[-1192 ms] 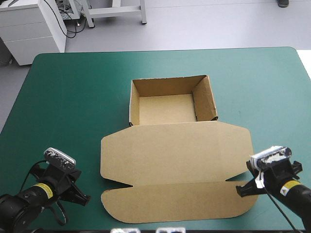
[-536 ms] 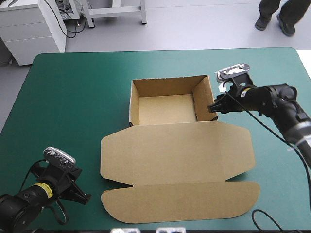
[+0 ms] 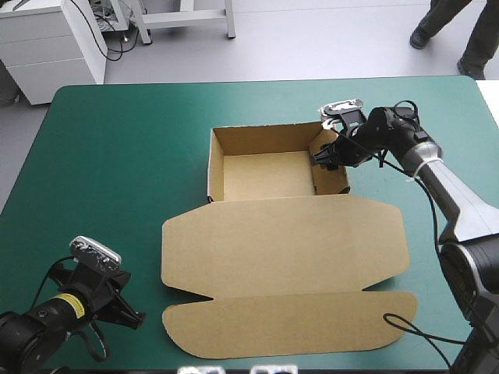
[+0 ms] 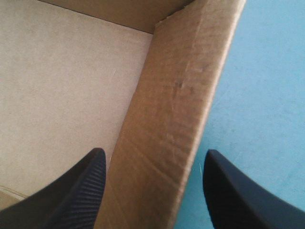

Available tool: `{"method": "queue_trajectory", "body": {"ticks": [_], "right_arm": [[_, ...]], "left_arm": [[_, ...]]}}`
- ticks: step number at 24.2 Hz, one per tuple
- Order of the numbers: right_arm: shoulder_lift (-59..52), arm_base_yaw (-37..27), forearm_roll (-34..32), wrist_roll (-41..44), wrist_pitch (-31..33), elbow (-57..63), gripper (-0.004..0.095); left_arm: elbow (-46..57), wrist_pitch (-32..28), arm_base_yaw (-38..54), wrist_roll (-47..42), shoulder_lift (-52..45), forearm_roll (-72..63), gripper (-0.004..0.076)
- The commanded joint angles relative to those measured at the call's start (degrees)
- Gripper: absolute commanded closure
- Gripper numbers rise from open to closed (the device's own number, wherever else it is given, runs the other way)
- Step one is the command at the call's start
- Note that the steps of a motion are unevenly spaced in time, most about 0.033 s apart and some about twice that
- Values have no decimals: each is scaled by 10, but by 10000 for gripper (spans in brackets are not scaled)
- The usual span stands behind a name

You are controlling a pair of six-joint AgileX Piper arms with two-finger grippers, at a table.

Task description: Fold the box

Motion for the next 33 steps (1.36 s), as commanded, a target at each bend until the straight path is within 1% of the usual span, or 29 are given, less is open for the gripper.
{"method": "queue_trajectory", "body": {"ticks": [1,4,6,8,10,11,12,13,16,17,20,21,22,25,30,33], "right_arm": [[-6,-2,8,-2,-13,-29,345],[21,-2,8,0,-12,-35,350],[41,-2,8,5,1,-42,380],[51,-2,8,5,7,-48,473],[55,-2,7,5,5,-56,678],[55,-2,-1,5,5,-66,857],[55,-3,-9,7,5,-72,928],[55,-9,-34,21,7,-90,925],[55,-29,-77,30,28,-128,927],[55,-48,-106,32,43,-153,927],[55,-93,-140,46,57,-189,927],[55,-113,-142,45,58,-199,927],[55,-156,-141,45,59,-212,927],[57,-216,-141,45,50,-214,927],[72,-300,-136,45,49,-214,927],[84,-332,-126,45,49,-213,927]], "left_arm": [[-17,-27,-1,-5,4,0,731],[-17,-27,-1,-5,4,0,731],[-17,-27,-1,-5,4,0,731],[-17,-27,-1,-5,4,0,731],[-17,-27,-1,-5,4,0,731],[-17,-27,-1,-5,4,0,731],[-17,-27,-1,-5,4,0,731],[-17,-27,-1,-5,4,0,731],[-17,-27,-1,-5,4,0,731],[-17,-27,-1,-5,4,0,731],[-17,-28,-1,-5,4,1,731],[-17,-28,-1,-5,4,1,731],[-17,-28,-1,-5,4,1,731],[-17,-29,-1,-5,4,2,731],[-17,-34,-1,-3,4,5,731],[-17,-37,-1,-1,4,5,731]]}}
